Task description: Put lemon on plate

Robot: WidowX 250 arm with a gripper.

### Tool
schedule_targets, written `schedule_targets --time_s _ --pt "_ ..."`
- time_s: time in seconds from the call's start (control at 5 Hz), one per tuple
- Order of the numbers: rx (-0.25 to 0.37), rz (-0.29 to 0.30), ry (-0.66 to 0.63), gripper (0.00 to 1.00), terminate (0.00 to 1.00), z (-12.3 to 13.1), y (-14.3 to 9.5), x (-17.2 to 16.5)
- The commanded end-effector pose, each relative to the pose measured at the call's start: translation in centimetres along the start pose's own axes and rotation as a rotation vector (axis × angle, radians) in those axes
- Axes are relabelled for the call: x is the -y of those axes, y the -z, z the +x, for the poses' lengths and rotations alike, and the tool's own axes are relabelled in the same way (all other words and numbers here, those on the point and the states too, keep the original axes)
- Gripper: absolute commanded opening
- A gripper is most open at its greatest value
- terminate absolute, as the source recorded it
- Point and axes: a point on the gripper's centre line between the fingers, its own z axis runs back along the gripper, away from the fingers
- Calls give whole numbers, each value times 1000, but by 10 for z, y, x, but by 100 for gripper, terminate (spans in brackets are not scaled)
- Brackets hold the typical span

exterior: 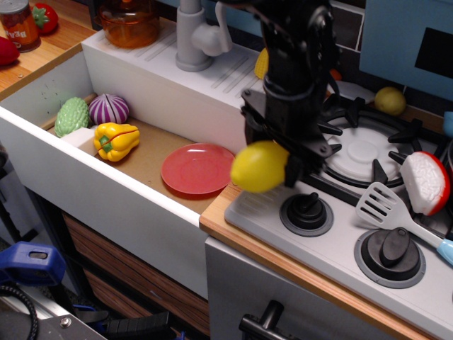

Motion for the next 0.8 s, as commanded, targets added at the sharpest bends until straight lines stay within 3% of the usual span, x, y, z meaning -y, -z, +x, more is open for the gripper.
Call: schedule_targets --time_s 0.0,0.2,0.4,0.6 --pt "72 95 84 0 0 18 -37 -34" --pt "111 54 136 0 0 22 -24 -62" --pt "176 54 147 0 0 22 5 -72" --pt "230 11 159 0 0 23 31 -83"
